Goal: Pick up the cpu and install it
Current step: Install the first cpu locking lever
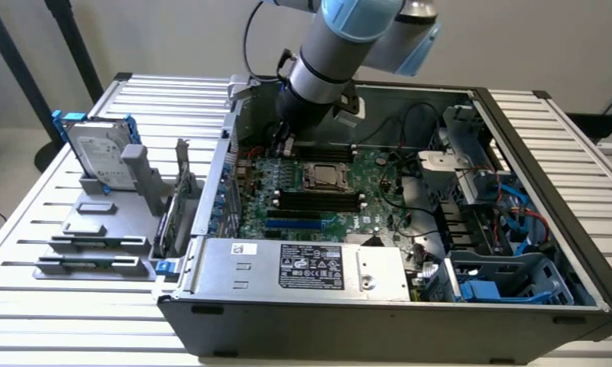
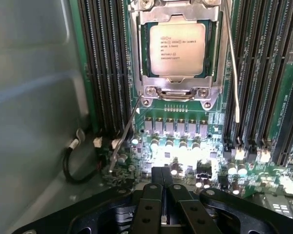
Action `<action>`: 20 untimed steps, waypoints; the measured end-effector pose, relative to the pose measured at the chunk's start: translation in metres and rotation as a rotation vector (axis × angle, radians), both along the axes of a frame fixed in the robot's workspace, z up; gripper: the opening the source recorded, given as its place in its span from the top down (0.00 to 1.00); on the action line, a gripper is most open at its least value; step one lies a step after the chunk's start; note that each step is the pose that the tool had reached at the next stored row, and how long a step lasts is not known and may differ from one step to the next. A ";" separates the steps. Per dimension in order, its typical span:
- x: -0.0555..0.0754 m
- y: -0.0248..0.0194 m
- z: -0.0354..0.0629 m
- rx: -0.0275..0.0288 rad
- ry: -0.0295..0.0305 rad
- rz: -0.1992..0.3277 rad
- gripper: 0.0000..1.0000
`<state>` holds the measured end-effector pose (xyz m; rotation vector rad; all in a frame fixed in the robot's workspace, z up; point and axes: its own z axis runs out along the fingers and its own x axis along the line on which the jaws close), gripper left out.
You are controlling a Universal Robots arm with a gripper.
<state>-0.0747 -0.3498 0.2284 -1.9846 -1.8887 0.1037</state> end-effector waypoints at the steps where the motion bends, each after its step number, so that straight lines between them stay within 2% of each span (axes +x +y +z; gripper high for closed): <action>1: 0.000 0.0000 0.0012 0.0012 0.0002 -0.010 0.89; 9: 0.000 0.0000 0.0039 0.0022 0.0000 -0.128 0.89; 15: 0.000 0.0000 0.0055 0.0061 0.0003 -0.208 0.89; 20: -0.001 0.0000 0.0100 0.0257 0.0025 -0.259 0.89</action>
